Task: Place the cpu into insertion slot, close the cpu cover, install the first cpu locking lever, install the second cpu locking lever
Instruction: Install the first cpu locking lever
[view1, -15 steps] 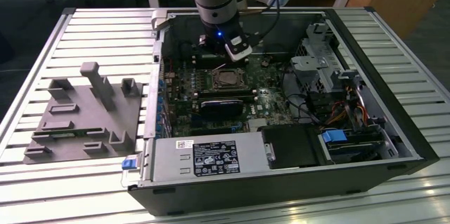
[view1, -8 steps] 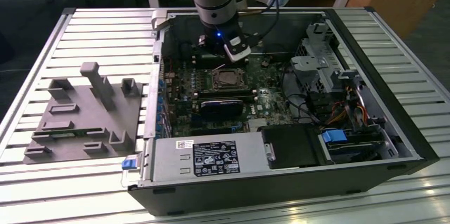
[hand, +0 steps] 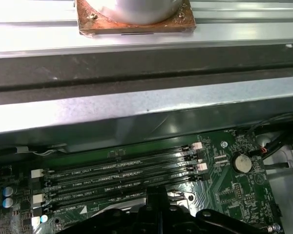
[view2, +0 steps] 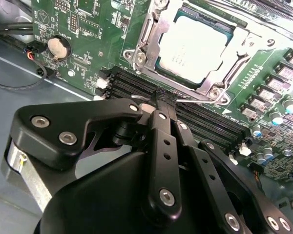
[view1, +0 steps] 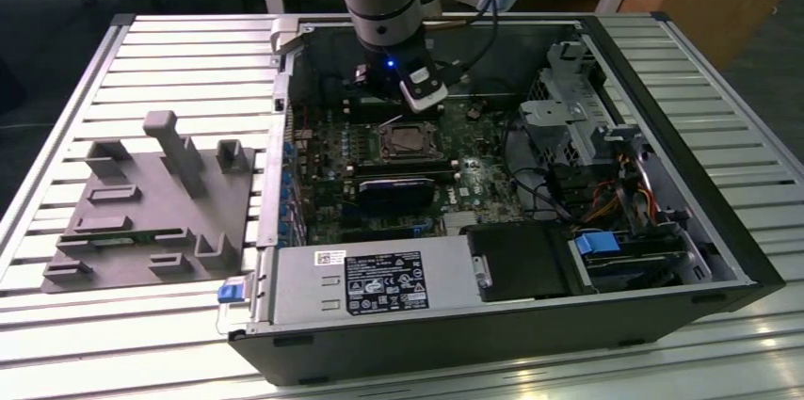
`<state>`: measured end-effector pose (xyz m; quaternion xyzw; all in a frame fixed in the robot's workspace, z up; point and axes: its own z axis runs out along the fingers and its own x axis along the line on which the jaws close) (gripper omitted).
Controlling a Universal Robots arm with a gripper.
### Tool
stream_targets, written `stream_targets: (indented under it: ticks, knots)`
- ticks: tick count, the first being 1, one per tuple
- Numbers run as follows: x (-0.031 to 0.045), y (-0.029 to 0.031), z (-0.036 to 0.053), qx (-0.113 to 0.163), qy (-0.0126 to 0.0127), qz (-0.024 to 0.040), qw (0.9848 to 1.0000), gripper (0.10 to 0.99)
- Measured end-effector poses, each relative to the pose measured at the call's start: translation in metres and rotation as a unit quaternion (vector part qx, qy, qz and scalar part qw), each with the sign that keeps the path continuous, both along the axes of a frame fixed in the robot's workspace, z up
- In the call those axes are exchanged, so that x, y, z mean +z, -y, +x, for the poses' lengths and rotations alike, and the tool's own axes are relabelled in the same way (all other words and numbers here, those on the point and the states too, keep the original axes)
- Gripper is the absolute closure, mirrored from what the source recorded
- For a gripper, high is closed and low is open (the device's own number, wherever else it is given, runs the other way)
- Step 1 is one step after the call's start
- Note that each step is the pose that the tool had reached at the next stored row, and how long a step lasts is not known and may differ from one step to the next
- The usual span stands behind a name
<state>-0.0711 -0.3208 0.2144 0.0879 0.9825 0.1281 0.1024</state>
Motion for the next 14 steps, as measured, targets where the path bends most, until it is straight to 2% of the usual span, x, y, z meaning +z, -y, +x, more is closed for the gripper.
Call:
stream_targets:
  ticks: [14]
  knots:
    - [-0.0014,-0.0056,-0.0008,0.0,0.0004,0.0001,1.0,0.984]
